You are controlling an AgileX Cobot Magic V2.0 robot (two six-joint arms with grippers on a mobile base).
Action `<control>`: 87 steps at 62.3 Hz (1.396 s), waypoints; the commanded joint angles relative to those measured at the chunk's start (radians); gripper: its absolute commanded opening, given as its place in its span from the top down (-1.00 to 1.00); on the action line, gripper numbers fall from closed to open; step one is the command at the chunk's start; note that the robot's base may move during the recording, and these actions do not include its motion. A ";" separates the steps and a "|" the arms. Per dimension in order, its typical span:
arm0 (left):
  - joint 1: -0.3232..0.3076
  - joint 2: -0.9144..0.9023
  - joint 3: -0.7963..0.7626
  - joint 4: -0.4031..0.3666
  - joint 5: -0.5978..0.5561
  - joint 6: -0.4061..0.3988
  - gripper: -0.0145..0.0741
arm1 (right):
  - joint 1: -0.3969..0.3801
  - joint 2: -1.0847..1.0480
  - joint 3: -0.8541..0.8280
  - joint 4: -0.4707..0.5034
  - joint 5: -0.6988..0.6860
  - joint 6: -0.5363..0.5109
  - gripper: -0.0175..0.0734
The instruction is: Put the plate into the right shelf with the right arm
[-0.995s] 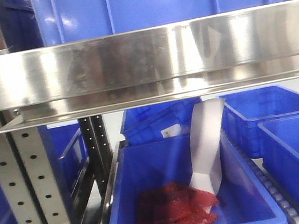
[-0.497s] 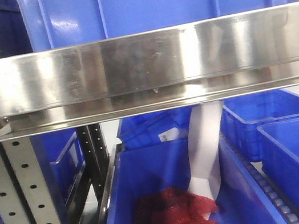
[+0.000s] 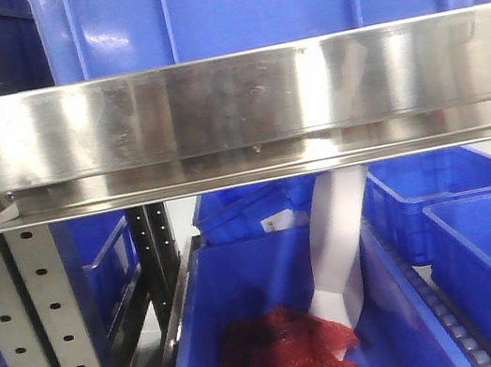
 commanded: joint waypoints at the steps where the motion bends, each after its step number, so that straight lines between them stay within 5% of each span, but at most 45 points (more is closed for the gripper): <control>1: -0.002 -0.010 0.010 -0.008 -0.090 -0.007 0.96 | -0.006 0.030 -0.080 0.035 -0.074 -0.004 0.50; 25: -0.002 -0.010 0.010 -0.008 -0.090 -0.007 0.96 | -0.006 0.367 -0.578 0.182 0.120 -0.004 0.50; 38: -0.002 -0.010 0.010 -0.008 -0.090 -0.007 0.96 | -0.004 0.664 -0.829 0.287 0.123 -0.004 0.50; 50: -0.002 -0.010 0.010 -0.008 -0.090 -0.007 0.96 | 0.055 0.916 -1.050 0.288 0.122 -0.007 0.50; 79: -0.002 -0.010 0.010 -0.008 -0.090 -0.007 0.96 | 0.174 1.276 -1.252 0.285 0.044 -0.154 0.48; 87: -0.002 -0.010 0.010 -0.008 -0.090 -0.007 0.96 | 0.180 1.305 -1.252 0.285 0.070 -0.154 0.10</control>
